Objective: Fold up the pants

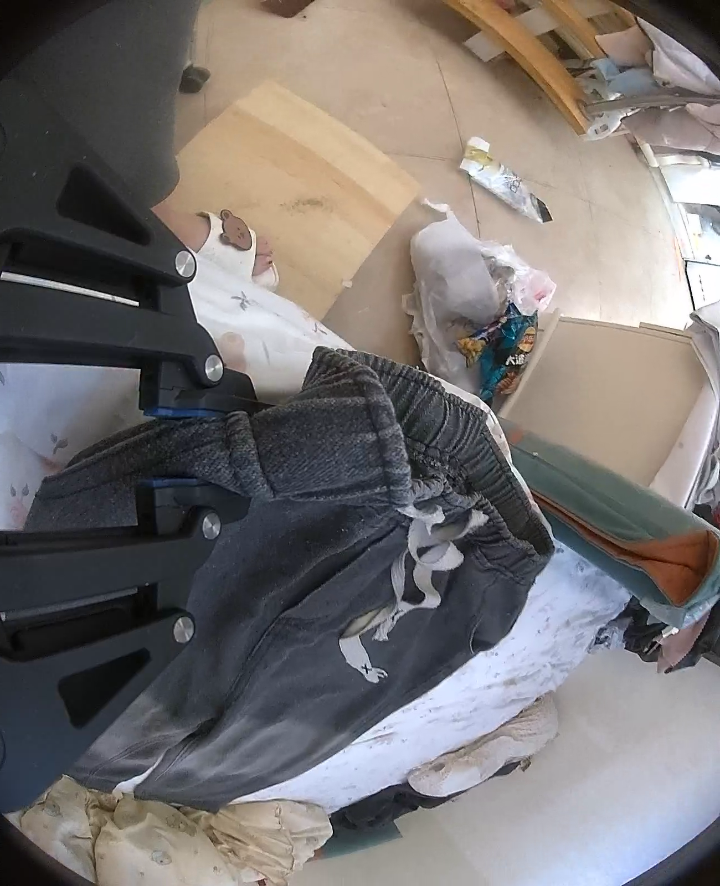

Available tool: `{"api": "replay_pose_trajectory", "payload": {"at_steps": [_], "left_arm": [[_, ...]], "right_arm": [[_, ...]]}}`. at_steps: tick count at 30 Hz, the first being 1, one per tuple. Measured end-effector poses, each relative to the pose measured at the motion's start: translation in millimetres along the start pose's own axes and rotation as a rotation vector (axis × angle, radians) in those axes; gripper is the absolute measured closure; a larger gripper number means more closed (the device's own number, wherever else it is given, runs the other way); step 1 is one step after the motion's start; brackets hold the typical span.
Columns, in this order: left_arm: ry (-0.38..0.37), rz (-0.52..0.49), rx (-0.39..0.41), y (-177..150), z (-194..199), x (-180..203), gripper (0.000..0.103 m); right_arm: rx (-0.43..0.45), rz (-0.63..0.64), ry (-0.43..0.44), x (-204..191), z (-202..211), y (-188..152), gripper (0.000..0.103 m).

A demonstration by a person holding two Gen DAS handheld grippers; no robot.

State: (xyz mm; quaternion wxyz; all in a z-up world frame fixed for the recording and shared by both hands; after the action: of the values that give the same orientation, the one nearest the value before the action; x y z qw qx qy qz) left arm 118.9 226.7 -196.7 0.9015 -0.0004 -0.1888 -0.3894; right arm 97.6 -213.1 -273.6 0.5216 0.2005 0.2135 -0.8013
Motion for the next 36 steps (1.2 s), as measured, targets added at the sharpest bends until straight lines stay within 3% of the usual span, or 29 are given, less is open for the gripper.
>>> {"api": "replay_pose_trajectory", "payload": {"at_steps": [2, 5, 8, 10, 13, 15, 19, 23, 24, 25, 26, 27, 29, 31, 36], "left_arm": [[-0.003, 0.017, -0.011, 0.7, -1.3, -4.8, 0.092], [-0.033, 0.053, -0.030, 1.1, -5.2, -10.6, 0.092], [-0.038, 0.055, -0.033, 0.5, -5.3, -11.8, 0.092], [-0.037, 0.050, -0.033, 0.3, -4.2, -10.7, 0.092], [-0.025, 0.038, -0.028, 1.8, -3.2, -10.2, 0.092], [-0.016, 0.035, -0.024, 2.1, -3.0, -9.2, 0.092], [0.016, 0.019, -0.018, 2.5, -1.6, -7.2, 0.092], [0.061, 0.003, -0.019, 3.4, -0.3, -5.6, 0.092], [0.069, 0.011, -0.028, 3.4, -0.8, -5.8, 0.092], [0.071, 0.019, -0.033, 3.3, -1.2, -6.4, 0.092], [0.073, 0.024, -0.037, 3.5, -1.1, -6.5, 0.092], [0.078, 0.028, -0.041, 4.3, -0.4, -5.3, 0.092], [0.080, 0.027, -0.043, 5.2, 1.7, -3.4, 0.092], [0.048, 0.003, -0.023, 10.8, 11.0, 6.8, 0.094], [0.006, -0.026, -0.025, 33.2, 38.3, 29.7, 0.094]], "right_arm": [[0.076, -0.128, -0.022, 31.9, 18.6, 23.0, 0.000], [0.180, -0.317, 0.054, 72.2, 52.7, 61.0, 0.000], [0.288, -0.397, 0.029, 99.9, 93.5, 96.4, 0.000], [0.357, -0.486, 0.063, 127.6, 120.5, 118.9, 0.000], [0.413, -0.559, 0.056, 157.4, 156.5, 144.3, 0.002], [0.449, -0.592, -0.033, 185.3, 188.1, 161.3, 0.010], [0.482, -0.624, -0.121, 228.6, 225.8, 176.1, 0.036], [0.543, -0.712, -0.136, 283.3, 257.9, 167.4, 0.071], [0.572, -0.742, -0.125, 291.0, 265.9, 163.8, 0.073], [0.597, -0.760, -0.132, 294.2, 274.7, 162.4, 0.079], [0.618, -0.759, -0.158, 297.0, 280.3, 156.5, 0.092], [0.663, -0.747, -0.221, 295.3, 296.5, 154.7, 0.099], [0.738, -0.718, -0.259, 290.4, 323.3, 154.6, 0.102], [0.806, -0.663, -0.225, 272.7, 345.6, 165.7, 0.102], [0.914, -0.464, -0.271, 199.7, 394.2, 198.9, 0.102]]}}
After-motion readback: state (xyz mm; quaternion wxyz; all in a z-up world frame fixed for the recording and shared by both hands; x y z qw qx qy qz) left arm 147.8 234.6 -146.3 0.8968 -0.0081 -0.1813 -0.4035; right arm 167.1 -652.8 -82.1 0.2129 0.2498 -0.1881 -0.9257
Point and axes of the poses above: each gripper's, at about its wrist camera, not at the fingertips, and z roughly against the way its jaws point, x to its right, y to its top, the point moved 10 cm from there along -z, roughly the way its jaws point, and after that the axes turned 14 degrees about -x, right-handed, at the moved point
